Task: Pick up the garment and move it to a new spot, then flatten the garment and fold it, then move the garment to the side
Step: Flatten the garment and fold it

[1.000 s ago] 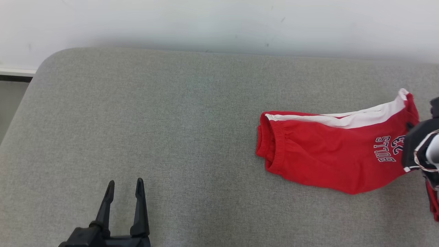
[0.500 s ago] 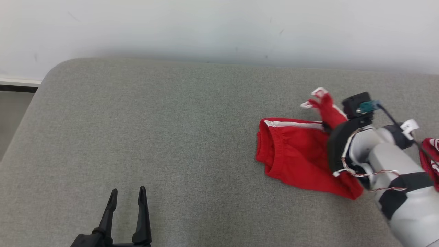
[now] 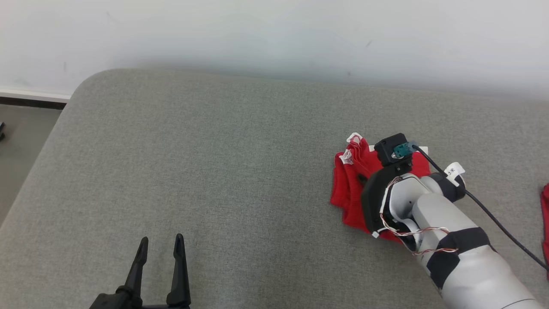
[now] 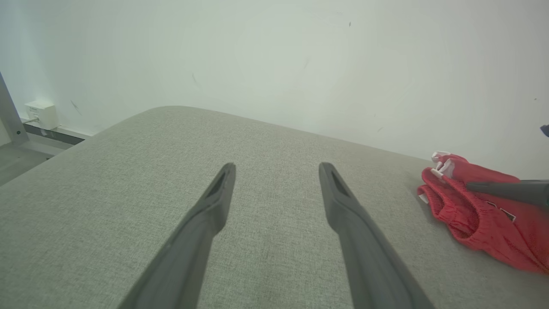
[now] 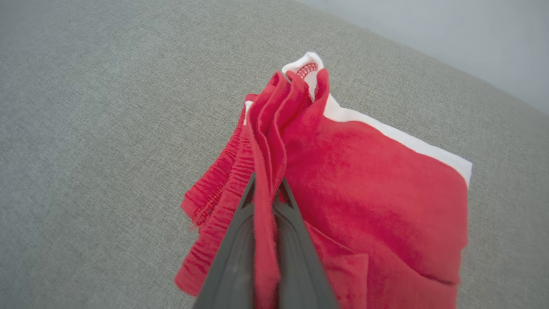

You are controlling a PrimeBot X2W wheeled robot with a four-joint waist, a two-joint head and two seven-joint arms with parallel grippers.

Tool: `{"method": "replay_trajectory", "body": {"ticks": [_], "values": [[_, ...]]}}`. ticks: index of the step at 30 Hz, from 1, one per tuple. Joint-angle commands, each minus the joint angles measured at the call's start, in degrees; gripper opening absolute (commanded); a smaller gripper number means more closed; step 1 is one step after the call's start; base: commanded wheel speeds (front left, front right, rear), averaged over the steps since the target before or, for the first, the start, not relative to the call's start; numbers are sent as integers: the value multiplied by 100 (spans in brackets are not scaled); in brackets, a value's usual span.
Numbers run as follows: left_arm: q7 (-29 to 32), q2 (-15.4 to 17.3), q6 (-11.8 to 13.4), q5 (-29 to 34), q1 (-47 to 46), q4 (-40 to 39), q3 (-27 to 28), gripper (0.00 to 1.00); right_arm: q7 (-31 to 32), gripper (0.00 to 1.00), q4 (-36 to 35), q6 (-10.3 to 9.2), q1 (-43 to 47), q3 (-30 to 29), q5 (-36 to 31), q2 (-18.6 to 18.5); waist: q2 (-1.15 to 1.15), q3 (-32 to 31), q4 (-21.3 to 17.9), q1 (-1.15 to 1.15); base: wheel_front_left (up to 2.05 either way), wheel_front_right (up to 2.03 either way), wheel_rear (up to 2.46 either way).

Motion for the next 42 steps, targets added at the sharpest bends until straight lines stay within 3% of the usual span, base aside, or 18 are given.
{"method": "replay_trajectory", "body": {"ticks": [1,3,4,13,23,24,25,26,34,42], "values": [[-15,1,17,-14,93,-20,10,100,-62,0,-17,-15,44,-31,-4,73,0,24,25,1,0,0,0],[-16,1,19,-25,95,-26,10,100,-148,28,-11,-15,29,-71,-17,143,0,49,45,1,0,0,0],[-15,0,22,-26,93,-26,15,100,-175,100,-11,-15,25,-101,12,173,0,59,50,1,0,0,0],[-15,0,49,-26,100,-1,91,100,-525,100,-464,-15,13,-357,633,244,0,3,-49,1,0,0,0],[-16,0,18,42,116,-30,109,100,-1323,100,-535,-15,498,-1368,231,-551,0,-138,-200,1,0,0,0],[-16,0,10,51,116,-26,101,100,-1403,64,-475,-15,600,-1499,136,-590,0,-139,-204,1,0,0,0],[-16,0,14,57,116,-19,87,100,-1458,12,-410,-15,705,-1597,46,-609,0,-137,-204,1,0,0,0],[-15,1,12,57,113,-14,77,100,-1478,0,-339,-15,818,-1669,-30,-614,0,-133,-203,1,0,0,0],[-16,0,7,47,90,-6,67,100,-1715,0,-294,-15,1241,-1772,-323,-254,0,-40,-220,1,0,0,0],[-15,0,-44,60,-11,71,66,100,-1899,0,-362,-15,1221,-1257,-517,363,0,0,-173,1,0,0,0]]}}
